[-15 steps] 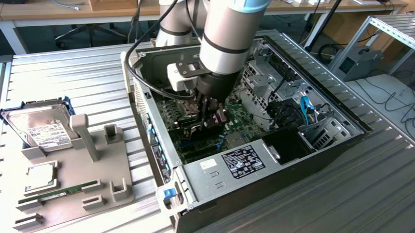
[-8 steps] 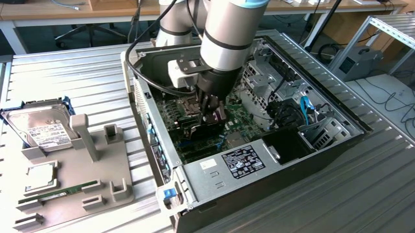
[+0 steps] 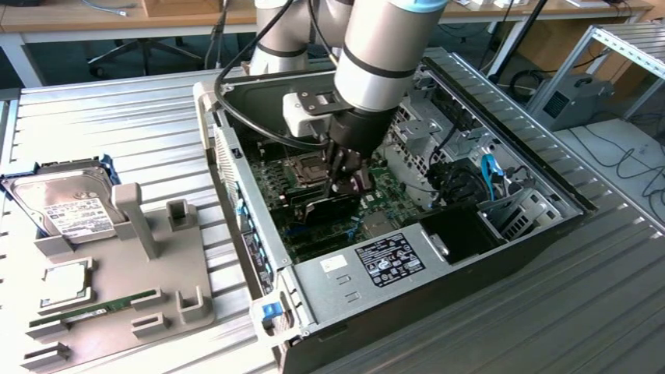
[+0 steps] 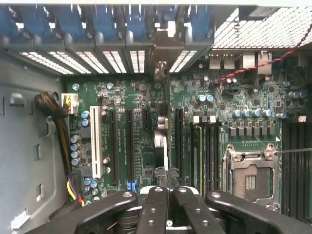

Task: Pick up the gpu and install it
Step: 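Insert the gpu into the slot, then press down on the gpu until it lock into place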

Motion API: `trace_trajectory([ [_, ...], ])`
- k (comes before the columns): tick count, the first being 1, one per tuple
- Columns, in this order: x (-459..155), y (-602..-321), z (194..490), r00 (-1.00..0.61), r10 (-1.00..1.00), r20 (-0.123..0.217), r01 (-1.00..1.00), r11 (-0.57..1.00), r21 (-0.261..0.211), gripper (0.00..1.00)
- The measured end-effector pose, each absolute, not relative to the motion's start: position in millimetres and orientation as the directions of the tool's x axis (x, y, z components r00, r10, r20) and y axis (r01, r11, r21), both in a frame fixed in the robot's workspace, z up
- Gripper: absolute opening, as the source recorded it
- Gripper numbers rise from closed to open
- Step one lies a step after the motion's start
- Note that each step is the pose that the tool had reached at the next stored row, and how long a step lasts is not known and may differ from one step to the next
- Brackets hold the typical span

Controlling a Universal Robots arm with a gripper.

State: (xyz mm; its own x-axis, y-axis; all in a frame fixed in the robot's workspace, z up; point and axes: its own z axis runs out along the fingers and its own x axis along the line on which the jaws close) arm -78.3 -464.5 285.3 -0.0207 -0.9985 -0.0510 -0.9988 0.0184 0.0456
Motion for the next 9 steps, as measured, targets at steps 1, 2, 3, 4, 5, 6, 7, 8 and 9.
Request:
trace_trajectory([
  [1,-77.4,-464.5,285.3,-0.021,-0.998,-0.051,-0.999,0.018,0.047,0.11],
  [2,-76.6,-464.5,285.4,-0.021,-0.998,-0.051,-0.999,0.018,0.048,0.11],
  [3,-76.2,-464.5,285.4,-0.021,-0.998,-0.051,-0.999,0.018,0.048,0.11],
  [4,-76.2,-464.5,285.4,-0.021,-0.998,-0.051,-0.999,0.019,0.048,0.11],
  [5,-76.1,-464.5,285.4,-0.021,-0.998,-0.051,-0.999,0.019,0.048,0.11],
  [6,-76.1,-464.5,285.4,-0.021,-0.998,-0.051,-0.999,0.018,0.048,0.11],
  [7,-76.1,-464.5,285.4,-0.021,-0.998,-0.051,-0.999,0.018,0.048,0.11],
  [8,-76.1,-464.5,285.4,-0.021,-0.998,-0.051,-0.999,0.018,0.048,0.11],
  [9,-76.1,-464.5,285.4,-0.021,-0.998,-0.051,-0.999,0.018,0.048,0.11],
])
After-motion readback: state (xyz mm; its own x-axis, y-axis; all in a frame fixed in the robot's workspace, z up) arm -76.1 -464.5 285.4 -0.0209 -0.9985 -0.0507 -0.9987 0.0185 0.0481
